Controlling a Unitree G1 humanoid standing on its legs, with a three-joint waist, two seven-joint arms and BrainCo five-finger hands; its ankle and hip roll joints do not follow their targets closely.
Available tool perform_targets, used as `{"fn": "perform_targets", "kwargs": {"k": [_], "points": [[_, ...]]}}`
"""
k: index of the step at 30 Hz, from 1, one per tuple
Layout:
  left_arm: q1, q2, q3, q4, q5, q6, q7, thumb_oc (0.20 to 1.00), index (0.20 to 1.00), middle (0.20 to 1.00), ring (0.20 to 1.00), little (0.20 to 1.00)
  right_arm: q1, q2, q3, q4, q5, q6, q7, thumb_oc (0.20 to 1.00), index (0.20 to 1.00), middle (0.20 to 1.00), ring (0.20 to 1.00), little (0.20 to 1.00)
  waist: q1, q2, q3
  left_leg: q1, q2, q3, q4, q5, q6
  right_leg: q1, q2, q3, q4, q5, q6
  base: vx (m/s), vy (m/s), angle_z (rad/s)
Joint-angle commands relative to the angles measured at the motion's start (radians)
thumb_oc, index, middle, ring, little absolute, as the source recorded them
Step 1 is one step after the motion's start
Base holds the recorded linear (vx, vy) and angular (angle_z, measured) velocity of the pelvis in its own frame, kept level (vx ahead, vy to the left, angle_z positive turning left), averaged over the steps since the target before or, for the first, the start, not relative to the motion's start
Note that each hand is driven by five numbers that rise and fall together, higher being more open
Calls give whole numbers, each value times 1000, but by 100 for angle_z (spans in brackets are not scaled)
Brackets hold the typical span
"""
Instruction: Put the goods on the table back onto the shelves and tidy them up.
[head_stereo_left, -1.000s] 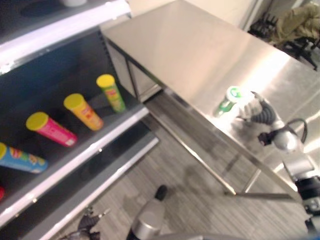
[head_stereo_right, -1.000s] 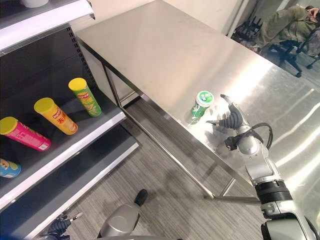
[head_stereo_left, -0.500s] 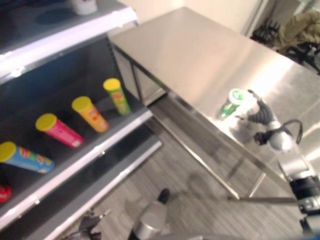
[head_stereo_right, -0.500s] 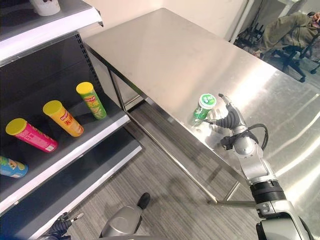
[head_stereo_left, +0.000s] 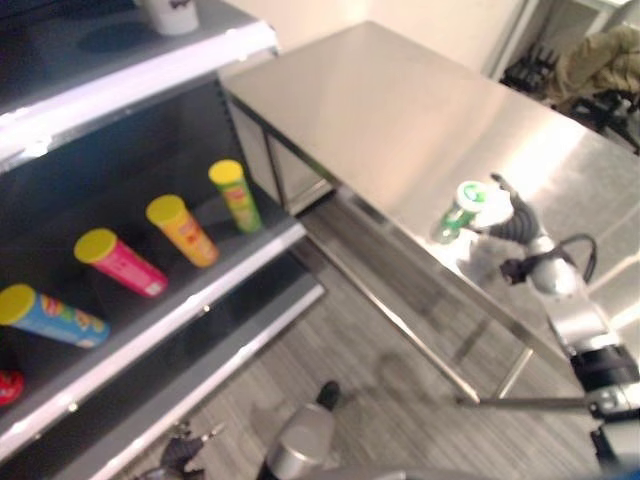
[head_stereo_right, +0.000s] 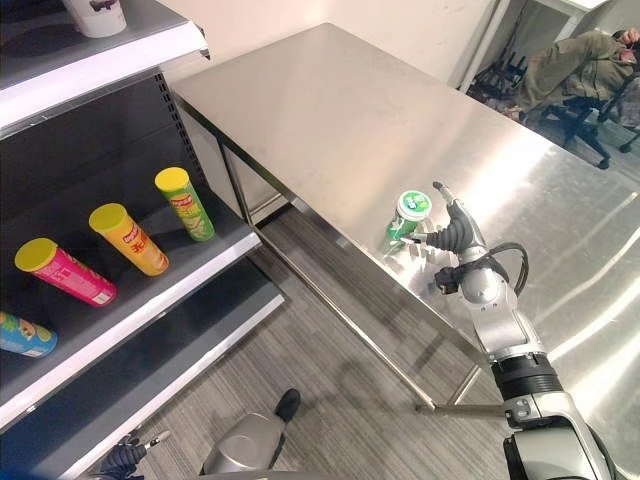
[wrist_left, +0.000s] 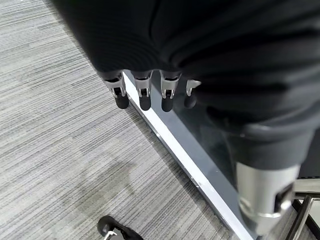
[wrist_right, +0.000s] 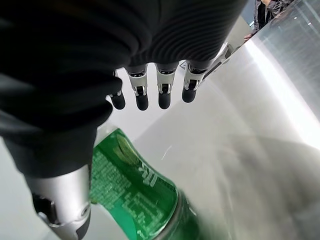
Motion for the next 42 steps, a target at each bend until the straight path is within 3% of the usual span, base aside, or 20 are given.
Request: {"fn": "perform_targets", "kwargs": {"k": [1,4,5,6,18,28,29,30,31,32,33,34,35,38,41,42], "points": [[11,29,-81,15,22,-16,16,1000,1000,1000,1000,1000,-78,-35,45,27,8,-19,-33,1000,1000,1000,1000,1000,41,33,-65,136,58,0,-176,-31,-36,16,-11,-9,73,37,56,0,0,0],[14,32,-86,14,21,-16,14,1000,1000,1000,1000,1000,-102,-32,66,44,12,-19,-31,1000,1000,1000,1000,1000,45,32,-64,133,57,-1,-176,-29,-35,15,-12,-11,74,40,56,0,0,0],[14,32,-88,16,18,-17,14,1000,1000,1000,1000,1000,-109,-28,76,53,17,-17,-24,366,366,366,366,366,47,31,-64,134,56,-2,-176,-30,-35,15,-13,-12,74,43,57,0,0,0],[14,32,-89,16,18,-18,14,1000,1000,1000,1000,1000,-117,-27,84,57,18,-19,-22,200,200,200,200,200,48,30,-64,133,55,-2,-176,-30,-35,15,-13,-12,74,43,57,0,0,0],[12,34,-84,17,20,-21,17,1000,1000,1000,1000,1000,-147,-40,118,41,47,-31,3,200,200,200,200,200,49,27,-63,135,57,1,-175,-29,-37,15,-13,-16,77,40,56,0,0,0],[12,35,-61,19,8,-15,16,1000,1000,1000,1000,1000,-136,-83,48,-84,87,-52,-15,200,200,200,200,200,40,21,-72,142,51,-8,-175,-33,-33,19,-22,-8,84,50,61,-7,6,0],[10,37,-60,17,8,-14,16,1000,1000,1000,1000,1000,-135,-87,39,-102,93,-55,-16,200,200,200,200,200,41,22,-70,133,41,-7,-175,-11,-23,11,-34,-20,88,63,54,0,0,0],[7,44,-62,15,13,-14,14,1000,1000,1000,1000,1000,-134,-88,32,-134,111,-65,-14,200,200,200,200,200,41,20,-74,146,52,-12,-174,-35,-28,16,-21,1,99,19,53,-47,12,3],[1,53,-65,12,12,-16,16,1000,1000,1000,1000,1000,-139,-92,20,-168,127,-74,-18,200,200,200,200,200,36,21,-71,135,45,-20,-172,-8,-17,-2,-10,23,116,7,25,34,-69,4],[-1,65,-57,2,-1,-21,21,1000,1000,1000,1000,1000,-149,-99,19,-201,143,-89,-19,200,200,200,200,200,19,22,-65,134,43,-36,-171,2,-15,-36,29,111,124,-21,2,-32,-58,36],[-2,71,-46,-27,-37,-33,22,1000,1000,1000,1000,1000,-198,-116,41,-229,177,-114,-26,200,200,200,200,200,1,32,-58,123,42,-56,-170,22,-20,-116,118,290,131,-63,-26,56,-88,58],[-5,67,-52,-29,-42,-35,17,1000,1000,1000,1000,1000,-214,-132,46,-251,182,-122,-26,200,200,200,200,200,-3,42,-52,129,39,-73,-169,27,-24,-129,145,340,134,-79,-41,65,-79,84],[-7,61,-57,-29,-48,-39,12,1000,1000,1000,1000,1000,-216,-141,27,-270,205,-127,-23,200,200,200,200,200,-7,47,-47,136,35,-98,-169,32,-37,-113,155,346,117,-78,-53,76,-75,66],[-13,36,-78,-8,-60,-41,10,1000,1000,1000,1000,1000,-199,-185,-46,-313,246,-149,-37,200,200,200,200,200,-18,60,-50,116,35,-173,-171,63,-75,-57,171,265,58,-91,-71,-23,-118,122],[-18,29,-90,-1,-55,-41,6,1000,1000,1000,1000,1000,-177,-222,-94,-328,254,-157,-50,200,200,200,200,200,-32,71,-54,86,39,-184,-172,83,-92,-42,183,214,30,-93,-78,-88,-63,125],[-20,23,-99,5,-45,-41,2,1000,1000,1000,1000,1000,-168,-256,-119,-324,244,-158,-61,200,200,200,200,200,-44,78,-49,66,45,-155,-170,93,-99,-32,185,183,14,-92,-78,-204,27,156]]}}
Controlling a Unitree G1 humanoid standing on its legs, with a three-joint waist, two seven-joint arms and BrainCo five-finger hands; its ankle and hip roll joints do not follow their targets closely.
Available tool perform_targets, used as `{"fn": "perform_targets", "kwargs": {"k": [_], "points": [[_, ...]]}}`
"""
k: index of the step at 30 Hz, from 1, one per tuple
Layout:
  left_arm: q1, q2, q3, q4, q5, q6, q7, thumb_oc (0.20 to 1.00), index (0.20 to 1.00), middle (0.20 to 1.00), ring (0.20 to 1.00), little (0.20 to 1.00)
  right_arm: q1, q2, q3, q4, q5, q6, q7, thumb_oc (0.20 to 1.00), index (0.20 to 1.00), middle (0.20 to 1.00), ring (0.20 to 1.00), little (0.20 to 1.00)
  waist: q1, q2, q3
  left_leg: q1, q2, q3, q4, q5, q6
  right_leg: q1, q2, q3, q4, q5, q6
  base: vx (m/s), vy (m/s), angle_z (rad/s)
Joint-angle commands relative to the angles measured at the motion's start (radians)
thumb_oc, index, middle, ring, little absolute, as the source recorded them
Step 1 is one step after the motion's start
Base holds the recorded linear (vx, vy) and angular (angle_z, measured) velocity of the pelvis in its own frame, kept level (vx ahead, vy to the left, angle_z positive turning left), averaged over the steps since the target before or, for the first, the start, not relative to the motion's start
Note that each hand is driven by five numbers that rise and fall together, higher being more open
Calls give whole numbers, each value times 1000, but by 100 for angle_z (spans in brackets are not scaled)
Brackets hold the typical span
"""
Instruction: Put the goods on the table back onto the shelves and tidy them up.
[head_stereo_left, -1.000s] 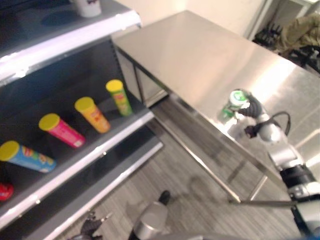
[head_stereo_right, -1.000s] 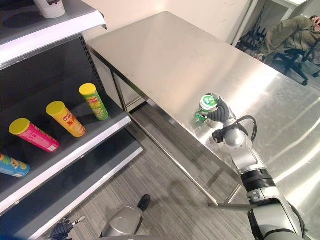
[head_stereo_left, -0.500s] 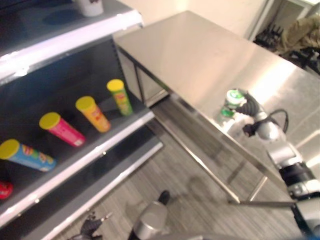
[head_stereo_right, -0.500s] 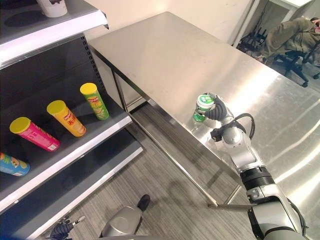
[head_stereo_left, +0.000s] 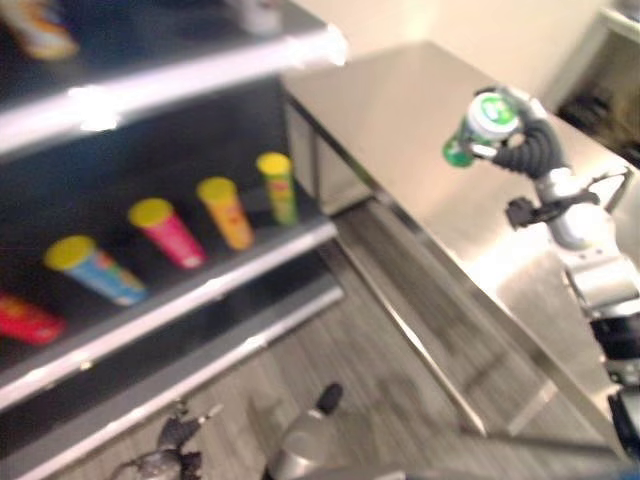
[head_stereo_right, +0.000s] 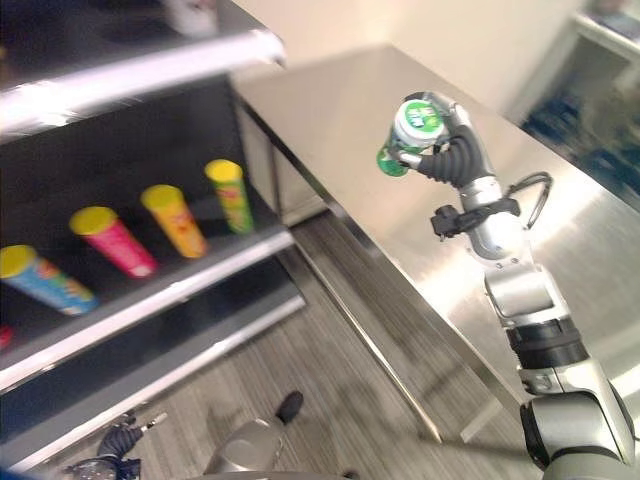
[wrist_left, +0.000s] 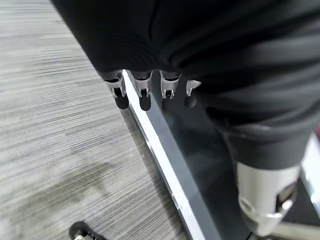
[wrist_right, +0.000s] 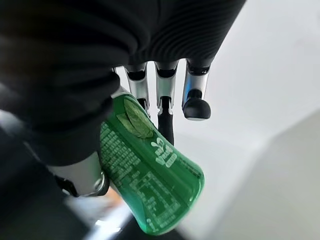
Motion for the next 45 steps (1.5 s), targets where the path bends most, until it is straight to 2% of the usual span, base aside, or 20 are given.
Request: {"fn": "perform_targets", "kwargs": {"k": [1,3,4,5,9,10,12,15,16,17,20,22,23,24,26,27,28,33,41,45], "points": [[3,8,-65,36,-5,-11,0,1000,1000,1000,1000,1000,6,-110,-77,-9,30,-25,-64,200,200,200,200,200,-27,-7,-24,25,63,211,-44,42,-78,-16,-20,-99,-19,55,21,-220,72,141],[4,4,-51,49,7,-6,-1,1000,1000,1000,1000,1000,39,-121,-101,-20,16,-24,-71,200,200,200,200,200,-48,-12,-23,46,130,336,-31,12,-75,-15,-44,-130,-11,56,30,-81,36,118],[5,5,-51,50,7,-7,-1,1000,1000,1000,1000,1000,43,-120,-103,-22,16,-24,-71,200,200,200,200,200,-45,-12,-21,49,131,338,-29,8,-76,-13,-44,-129,-9,54,31,-59,91,86],[1,2,-43,57,24,-5,2,1000,1000,1000,1000,1000,69,-131,-133,-34,9,-26,-78,200,200,200,200,200,-70,-16,-25,86,203,402,0,-10,-82,-24,-81,-170,5,73,36,-111,151,67],[-8,9,-58,45,43,-6,-5,1000,1000,1000,1000,1000,123,-134,-199,-53,24,-31,-87,200,200,200,200,200,-134,-2,-58,192,318,488,61,-29,-107,-50,-141,-222,43,90,39,-83,278,98],[-11,4,-72,44,56,1,-8,1000,1000,1000,1000,1000,154,-131,-246,-72,10,-17,-84,200,200,200,200,200,-172,29,-102,244,284,490,-2,-82,-108,-41,-170,-240,65,105,60,29,492,114],[-9,7,-79,39,67,7,-6,1000,1000,1000,1000,1000,179,-124,-276,-88,-11,-13,-98,200,200,200,200,200,-176,34,-113,251,244,487,-22,-92,-91,-33,-202,-250,104,116,71,44,433,98],[-13,18,-101,24,95,23,-4,1000,1000,1000,1000,1000,204,-93,-338,-135,-30,-7,-121,200,200,200,200,200,-190,39,-112,271,148,457,-66,-132,-30,-57,-322,-259,252,142,102,-13,424,26],[-14,19,-102,23,95,24,-4,1000,1000,1000,1000,1000,208,-91,-342,-139,-30,-6,-121,200,200,200,200,200,-190,35,-112,271,141,456,-66,-134,-26,-61,-332,-258,261,141,106,-27,512,50],[-3,23,-98,15,95,27,-1,1000,1000,1000,1000,1000,210,-75,-370,-163,-42,-9,-139,200,200,200,200,200,-197,31,-111,280,82,442,-66,-160,16,-81,-396,-227,350,196,135,6,359,48],[3,29,-97,19,103,28,-3,1000,1000,1000,1000,1000,207,-52,-380,-179,-14,-17,-140,200,200,200,200,200,-199,29,-111,291,58,432,-66,-173,32,-100,-410,-185,403,192,137,12,210,22],[4,31,-99,30,111,26,-4,1000,1000,1000,1000,1000,203,-33,-375,-189,24,-31,-126,200,200,200,200,200,-203,28,-109,297,49,425,-66,-178,41,-118,-400,-140,428,195,137,-40,66,6],[7,31,-92,30,106,24,-1,1000,1000,1000,1000,1000,194,-29,-362,-200,56,-42,-112,200,200,200,200,200,-209,28,-101,296,46,431,-66,-159,49,-165,-369,-85,420,203,108,-95,-31,12],[4,27,-85,26,92,18,2,1000,1000,1000,1000,1000,166,-36,-330,-187,99,-52,-98,200,200,200,200,200,-214,32,-95,295,57,422,-66,-154,40,-219,-290,7,330,178,97,-94,-71,2],[1,24,-84,20,90,16,1,1000,1000,1000,1000,1000,151,-46,-315,-176,111,-54,-94,200,200,200,200,200,-217,35,-93,291,61,419,-66,-150,35,-239,-256,44,271,189,96,-10,-99,-25],[-11,27,-102,38,120,33,15,1000,1000,1000,1000,1000,125,-77,-279,-135,103,-63,-119,200,200,200,200,200,-220,28,-83,286,61,403,-66,-147,30,-244,-213,109,180,182,93,20,-117,-10],[-7,30,-107,7,104,15,-6,1000,1000,1000,1000,1000,106,-94,-244,-145,120,-31,-59,200,200,200,200,200,-227,12,-85,292,53,376,-66,-144,25,-204,-174,173,105,187,97,55,-161,22],[3,14,-110,8,96,8,-10,1000,1000,1000,1000,1000,68,-127,-157,-91,259,-37,11,200,200,200,200,200,-204,-8,-135,282,90,353,-66,-132,-6,-111,-129,114,-19,205,90,72,-138,54],[18,13,-122,28,101,9,-24,1000,1000,1000,1000,1000,-13,-200,-30,-51,418,-35,101,200,200,200,200,200,-186,-21,-148,286,122,327,-66,-117,-33,-61,-108,60,-37,184,73,31,-69,29],[14,15,-132,60,107,6,-25,1000,1000,1000,1000,1000,-136,-243,124,5,577,-22,165,200,200,200,200,200,-175,-32,-154,289,129,332,-66,-113,-43,-52,-109,38,-38,184,69,9,-17,7]]}}
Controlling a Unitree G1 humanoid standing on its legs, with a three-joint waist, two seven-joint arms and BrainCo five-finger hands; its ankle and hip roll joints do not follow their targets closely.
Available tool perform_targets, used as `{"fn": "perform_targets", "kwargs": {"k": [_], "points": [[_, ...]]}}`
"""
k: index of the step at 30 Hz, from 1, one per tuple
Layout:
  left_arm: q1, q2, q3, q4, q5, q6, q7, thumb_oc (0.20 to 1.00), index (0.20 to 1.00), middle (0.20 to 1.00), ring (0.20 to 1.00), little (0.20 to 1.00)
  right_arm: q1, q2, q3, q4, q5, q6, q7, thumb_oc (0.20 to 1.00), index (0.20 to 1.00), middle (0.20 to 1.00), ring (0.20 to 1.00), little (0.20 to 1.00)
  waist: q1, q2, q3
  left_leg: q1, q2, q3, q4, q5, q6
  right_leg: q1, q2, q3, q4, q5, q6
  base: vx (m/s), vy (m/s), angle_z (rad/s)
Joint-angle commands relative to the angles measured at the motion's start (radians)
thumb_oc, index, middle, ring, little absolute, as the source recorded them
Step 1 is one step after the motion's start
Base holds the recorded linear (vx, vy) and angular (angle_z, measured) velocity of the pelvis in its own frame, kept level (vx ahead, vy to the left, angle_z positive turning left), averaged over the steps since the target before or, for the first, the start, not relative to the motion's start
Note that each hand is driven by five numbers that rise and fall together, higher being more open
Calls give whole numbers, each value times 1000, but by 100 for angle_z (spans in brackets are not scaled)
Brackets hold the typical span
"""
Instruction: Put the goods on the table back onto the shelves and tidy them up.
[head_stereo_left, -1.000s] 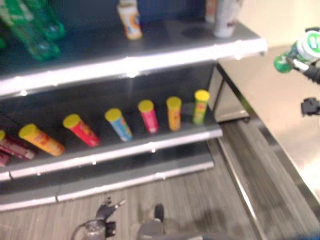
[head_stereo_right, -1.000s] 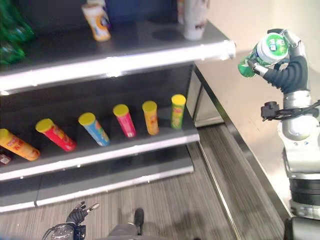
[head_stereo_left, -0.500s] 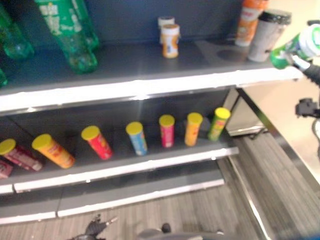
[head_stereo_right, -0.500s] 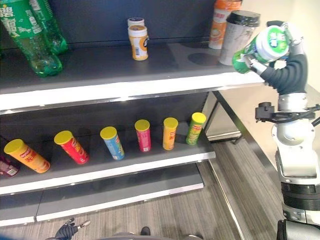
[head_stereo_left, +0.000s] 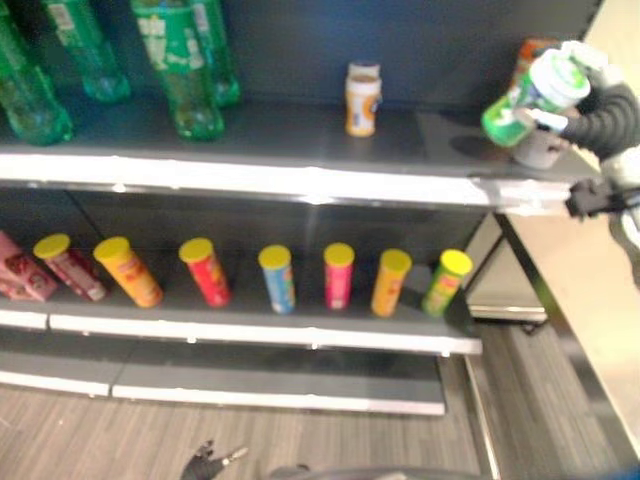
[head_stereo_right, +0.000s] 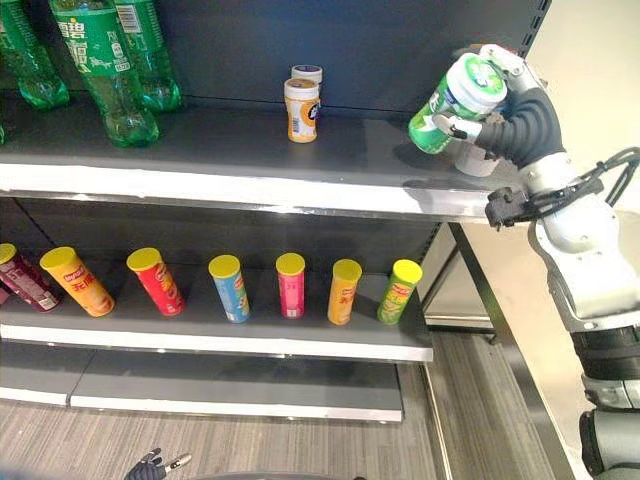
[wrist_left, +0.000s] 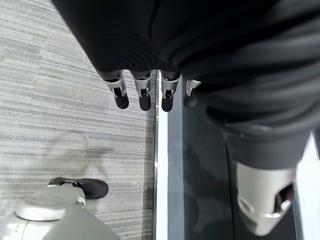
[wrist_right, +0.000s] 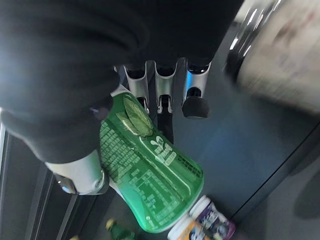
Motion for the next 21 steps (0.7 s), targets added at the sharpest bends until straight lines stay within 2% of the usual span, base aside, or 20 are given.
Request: {"fn": "perform_targets", "kwargs": {"k": [1,7,21], "points": [[-54,55,-56,37,33,-31,3,1000,1000,1000,1000,1000,-151,-62,100,49,145,-18,34,200,200,200,200,200,42,-12,-31,-39,39,28,-1,-6,-57,35,-66,-24,4,-38,63,0,0,0],[-70,48,-51,72,15,-31,14,1000,1000,1000,1000,1000,-248,-89,227,60,203,-1,75,200,200,200,200,200,49,-24,-28,-50,38,27,-1,2,-63,39,-78,-60,12,-33,65,7,3,9],[-83,42,-52,109,20,-36,20,1000,1000,1000,1000,1000,-250,-148,298,22,193,14,129,200,200,200,200,200,60,-28,-26,-72,34,29,-1,12,-74,44,-103,-132,32,-27,74,18,10,17]]}}
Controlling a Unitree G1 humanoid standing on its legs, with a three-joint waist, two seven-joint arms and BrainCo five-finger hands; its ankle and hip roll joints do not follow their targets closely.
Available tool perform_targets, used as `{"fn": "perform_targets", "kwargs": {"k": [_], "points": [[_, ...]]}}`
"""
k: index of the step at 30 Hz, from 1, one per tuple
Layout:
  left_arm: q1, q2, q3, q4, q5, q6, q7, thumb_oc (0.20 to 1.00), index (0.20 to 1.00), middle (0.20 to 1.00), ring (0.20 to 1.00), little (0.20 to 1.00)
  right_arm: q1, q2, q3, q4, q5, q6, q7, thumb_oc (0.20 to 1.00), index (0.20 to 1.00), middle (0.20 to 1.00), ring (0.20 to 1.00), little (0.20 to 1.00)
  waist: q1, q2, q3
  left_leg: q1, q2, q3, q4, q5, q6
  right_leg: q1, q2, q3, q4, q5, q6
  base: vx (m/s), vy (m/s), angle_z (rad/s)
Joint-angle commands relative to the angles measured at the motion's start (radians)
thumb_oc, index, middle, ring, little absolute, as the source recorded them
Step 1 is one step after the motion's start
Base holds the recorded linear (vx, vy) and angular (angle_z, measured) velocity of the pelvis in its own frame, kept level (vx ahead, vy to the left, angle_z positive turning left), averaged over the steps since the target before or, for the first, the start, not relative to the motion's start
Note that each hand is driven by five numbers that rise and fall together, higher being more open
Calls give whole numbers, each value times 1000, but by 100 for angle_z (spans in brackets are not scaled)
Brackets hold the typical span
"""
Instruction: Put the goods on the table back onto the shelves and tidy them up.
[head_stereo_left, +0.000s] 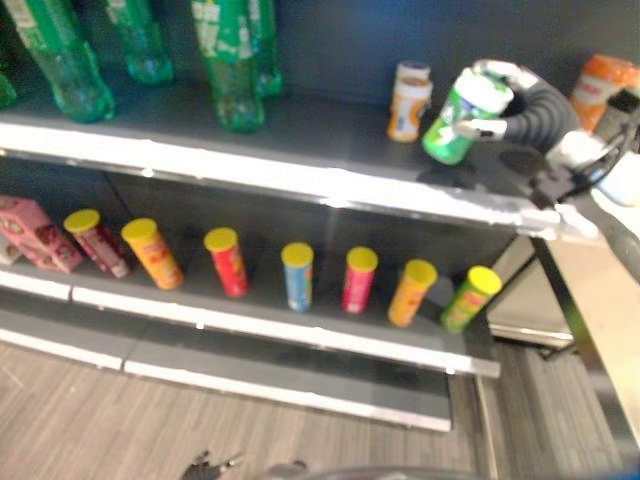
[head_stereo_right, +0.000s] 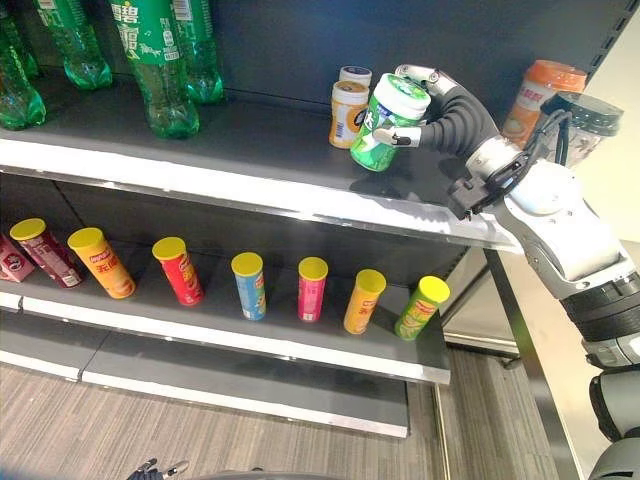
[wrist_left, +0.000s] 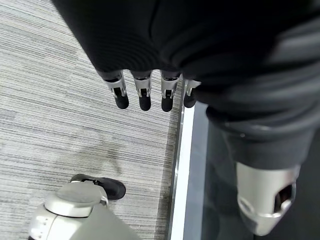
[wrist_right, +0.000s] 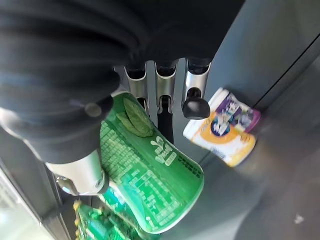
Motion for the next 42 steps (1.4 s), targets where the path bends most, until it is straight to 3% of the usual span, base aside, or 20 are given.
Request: {"fn": "perform_targets", "kwargs": {"k": [1,17,42], "points": [[-40,39,-55,11,19,-29,16,1000,1000,1000,1000,1000,-106,-50,88,12,37,-16,7,200,200,200,200,200,34,3,-29,-36,62,97,-1,18,-65,26,-65,-34,29,-5,63,28,19,9],[-31,24,-51,49,8,-36,32,1000,1000,1000,1000,1000,-226,-52,218,82,-111,-17,-1,200,200,200,200,200,42,-4,-21,-37,57,105,-1,14,-60,23,-80,-48,46,-5,69,2,4,0],[-29,17,-50,56,3,-40,40,1000,1000,1000,1000,1000,-261,-9,264,79,-118,-17,6,200,200,200,200,200,41,-14,-9,-29,53,107,-1,7,-52,15,-90,-40,63,-5,70,0,0,0]]}}
